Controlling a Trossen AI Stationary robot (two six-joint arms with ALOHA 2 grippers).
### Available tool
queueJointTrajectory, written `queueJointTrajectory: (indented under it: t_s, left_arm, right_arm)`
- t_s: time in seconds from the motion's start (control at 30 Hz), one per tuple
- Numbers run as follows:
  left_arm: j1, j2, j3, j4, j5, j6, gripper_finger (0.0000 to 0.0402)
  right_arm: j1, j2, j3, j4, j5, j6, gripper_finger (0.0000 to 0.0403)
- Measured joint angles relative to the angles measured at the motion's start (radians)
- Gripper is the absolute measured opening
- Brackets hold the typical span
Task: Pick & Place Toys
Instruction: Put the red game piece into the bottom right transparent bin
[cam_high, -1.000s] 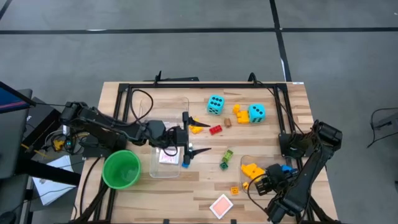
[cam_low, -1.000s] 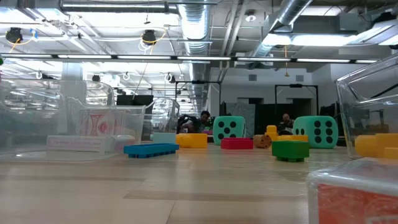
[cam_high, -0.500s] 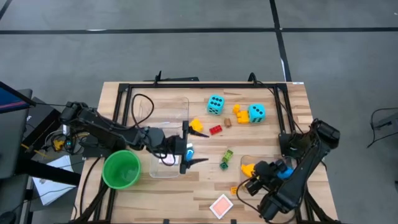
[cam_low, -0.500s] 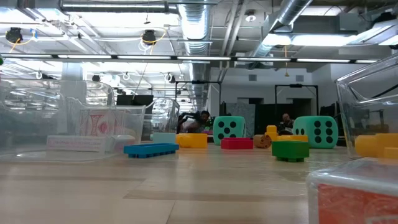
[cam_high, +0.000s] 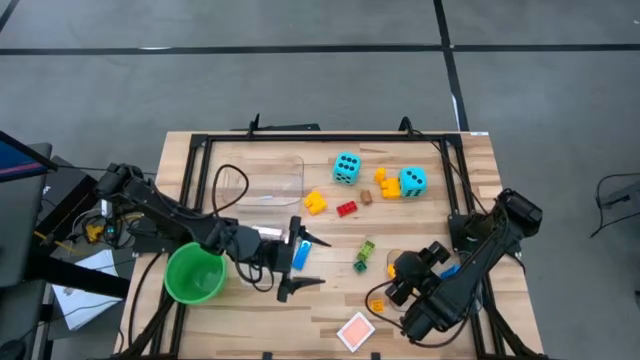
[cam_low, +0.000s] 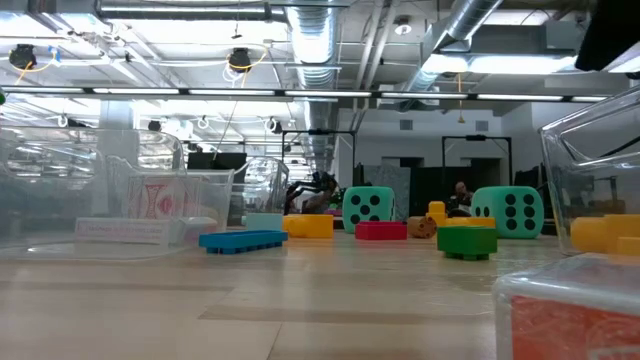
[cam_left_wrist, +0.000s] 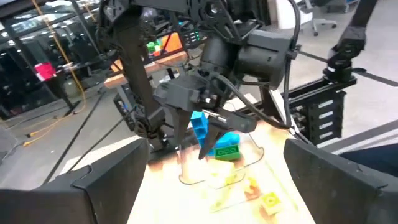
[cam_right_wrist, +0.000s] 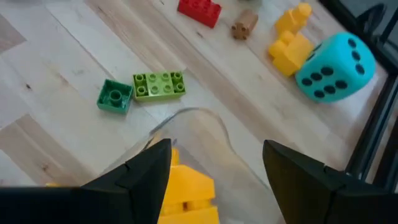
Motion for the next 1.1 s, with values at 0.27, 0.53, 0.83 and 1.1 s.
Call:
queueJointTrajectory:
  t_s: [0.27,0.53,0.83,1.1]
  left_arm:
    - [-0.006,0.000,0.000,-0.032,-0.055,-0.049,0.0369]
    - [-0.006,0.000,0.000,-0.037,-0.055,-0.056,0.0369]
    - [-0.006,0.000,0.000,-0.037,-0.055,-0.056,0.0369]
    - [-0.006,0.000,0.000,-0.052,-0.055,-0.107,0.0369]
  right_arm:
    - [-0.031,0.000,0.000,0.000,0.033,-0.071,0.0246]
    - [-0.039,0.000,0.000,0.000,0.038,-0.094,0.0246]
    - [-0.039,0.000,0.000,0.000,0.038,-0.096,0.0246]
    - [-0.047,0.000,0.000,0.000,0.084,-0.124,0.0246]
